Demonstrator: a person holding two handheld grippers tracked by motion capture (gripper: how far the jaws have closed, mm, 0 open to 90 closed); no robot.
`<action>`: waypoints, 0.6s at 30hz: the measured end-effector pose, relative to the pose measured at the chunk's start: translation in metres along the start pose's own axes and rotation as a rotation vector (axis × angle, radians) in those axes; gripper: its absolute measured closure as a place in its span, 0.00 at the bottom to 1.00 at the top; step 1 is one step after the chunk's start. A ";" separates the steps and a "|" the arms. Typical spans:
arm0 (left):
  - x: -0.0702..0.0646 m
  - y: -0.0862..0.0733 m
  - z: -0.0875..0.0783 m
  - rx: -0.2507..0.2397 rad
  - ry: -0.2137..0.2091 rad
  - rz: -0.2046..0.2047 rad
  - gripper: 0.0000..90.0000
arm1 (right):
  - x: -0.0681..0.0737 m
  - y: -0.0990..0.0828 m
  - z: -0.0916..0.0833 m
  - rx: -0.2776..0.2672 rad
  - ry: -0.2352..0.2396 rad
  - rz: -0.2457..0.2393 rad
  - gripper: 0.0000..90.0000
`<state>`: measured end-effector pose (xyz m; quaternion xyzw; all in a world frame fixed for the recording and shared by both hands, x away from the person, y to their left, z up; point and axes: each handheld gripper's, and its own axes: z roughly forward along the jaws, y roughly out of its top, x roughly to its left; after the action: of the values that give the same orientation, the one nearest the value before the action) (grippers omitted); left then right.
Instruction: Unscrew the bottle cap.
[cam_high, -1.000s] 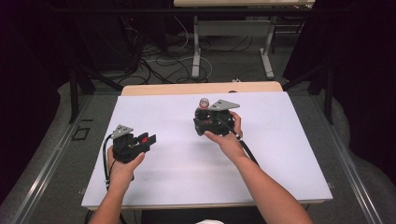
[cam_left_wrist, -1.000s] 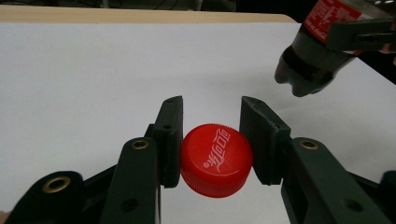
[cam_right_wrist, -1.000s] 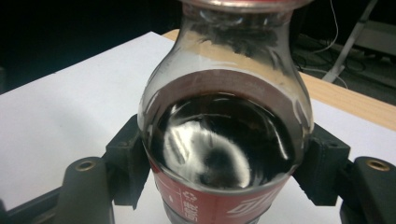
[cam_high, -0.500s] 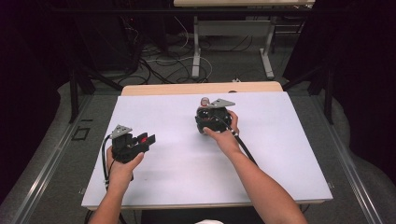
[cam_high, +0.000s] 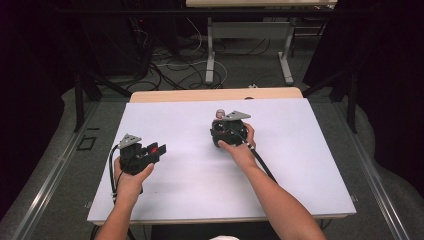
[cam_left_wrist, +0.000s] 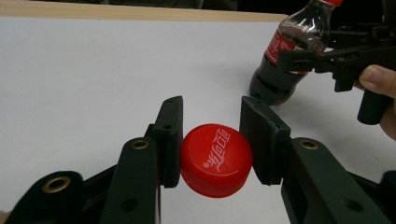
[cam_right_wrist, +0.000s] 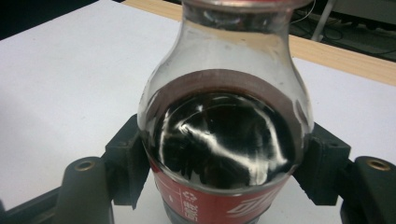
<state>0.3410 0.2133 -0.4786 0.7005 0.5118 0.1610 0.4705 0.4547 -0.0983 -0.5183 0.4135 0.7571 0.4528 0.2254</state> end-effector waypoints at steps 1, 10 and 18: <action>0.000 0.000 0.000 -0.001 0.001 -0.003 0.68 | -0.001 -0.002 0.000 0.000 0.006 0.003 0.33; 0.000 0.000 0.001 0.002 0.002 -0.002 0.68 | 0.000 -0.014 0.000 -0.055 0.019 -0.008 0.32; 0.001 -0.001 0.001 0.001 0.004 -0.005 0.68 | -0.002 -0.015 0.003 -0.042 0.042 0.024 0.29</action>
<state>0.3415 0.2138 -0.4795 0.6992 0.5146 0.1608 0.4696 0.4516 -0.1026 -0.5327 0.4080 0.7471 0.4798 0.2126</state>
